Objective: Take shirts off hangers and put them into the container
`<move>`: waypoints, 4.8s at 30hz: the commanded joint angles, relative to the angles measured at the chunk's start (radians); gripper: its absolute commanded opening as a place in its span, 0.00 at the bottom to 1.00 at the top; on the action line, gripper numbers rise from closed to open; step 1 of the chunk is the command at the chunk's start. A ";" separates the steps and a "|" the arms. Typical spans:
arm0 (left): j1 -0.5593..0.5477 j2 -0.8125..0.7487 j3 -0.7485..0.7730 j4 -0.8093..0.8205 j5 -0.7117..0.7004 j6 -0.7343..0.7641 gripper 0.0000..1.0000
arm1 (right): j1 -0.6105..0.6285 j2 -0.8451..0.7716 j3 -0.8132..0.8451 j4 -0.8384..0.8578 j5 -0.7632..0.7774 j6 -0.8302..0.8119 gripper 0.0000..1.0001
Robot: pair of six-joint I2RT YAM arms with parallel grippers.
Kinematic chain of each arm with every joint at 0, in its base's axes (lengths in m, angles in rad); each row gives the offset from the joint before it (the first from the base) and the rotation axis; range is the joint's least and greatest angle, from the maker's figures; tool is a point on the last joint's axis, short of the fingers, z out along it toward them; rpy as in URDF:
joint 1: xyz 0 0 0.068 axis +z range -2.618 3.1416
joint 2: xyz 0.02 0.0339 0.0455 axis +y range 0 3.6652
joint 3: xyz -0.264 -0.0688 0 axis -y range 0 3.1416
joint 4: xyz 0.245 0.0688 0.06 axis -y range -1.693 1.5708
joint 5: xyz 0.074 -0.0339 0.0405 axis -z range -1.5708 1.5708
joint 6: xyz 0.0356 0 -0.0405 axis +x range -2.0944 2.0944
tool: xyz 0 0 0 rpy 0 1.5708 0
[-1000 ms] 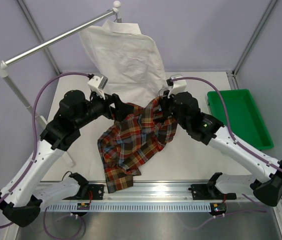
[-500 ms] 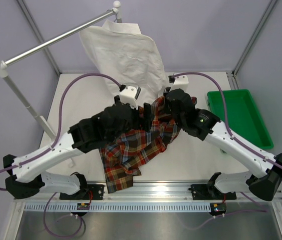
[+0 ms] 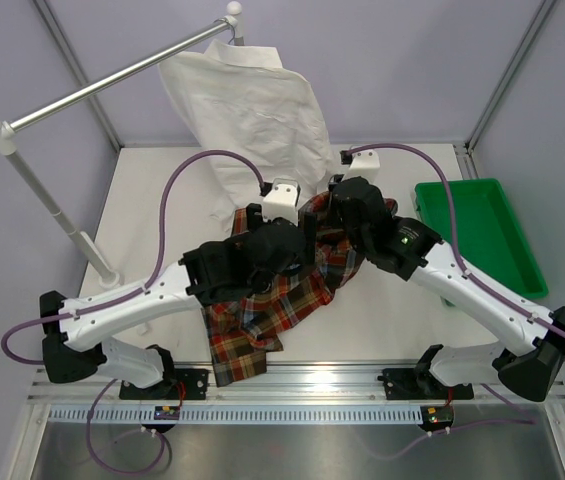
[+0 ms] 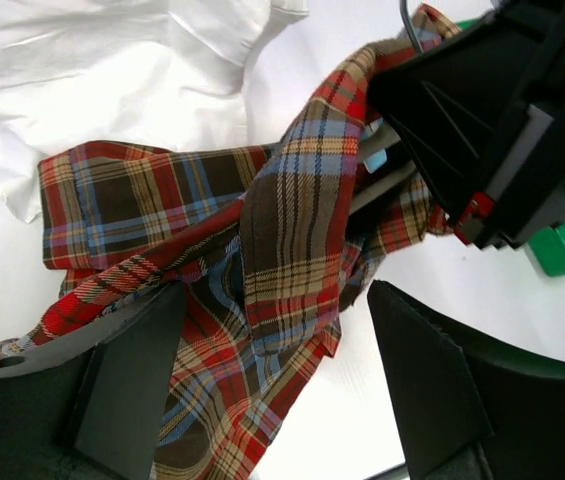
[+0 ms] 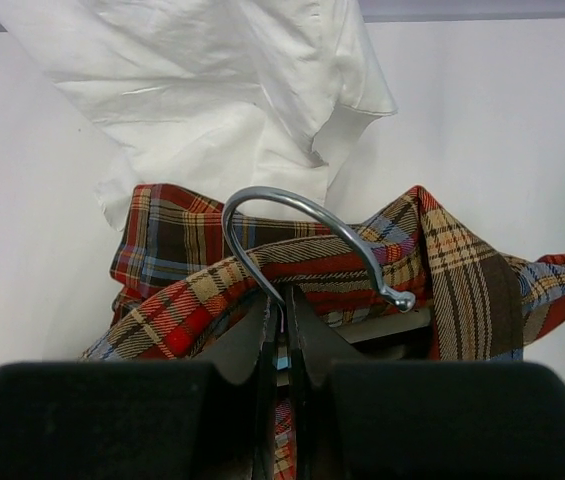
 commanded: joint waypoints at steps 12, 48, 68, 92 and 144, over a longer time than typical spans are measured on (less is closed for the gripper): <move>0.019 0.084 -0.021 0.059 -0.211 -0.054 0.79 | 0.012 -0.139 -0.021 0.080 -0.135 0.039 0.00; 0.213 -0.200 -0.119 -0.088 -0.159 -0.048 0.01 | 0.012 -0.270 -0.314 0.171 0.034 -0.048 0.00; 0.310 -0.250 -0.127 0.021 0.017 0.110 0.13 | 0.013 -0.393 -0.463 0.256 -0.093 -0.185 0.00; 0.395 -0.220 -0.093 0.022 0.210 0.162 0.28 | 0.012 -0.534 -0.542 0.292 -0.194 -0.236 0.00; 0.395 -0.207 -0.213 0.174 0.332 0.239 0.00 | 0.012 -0.598 -0.453 0.296 -0.509 -0.233 0.00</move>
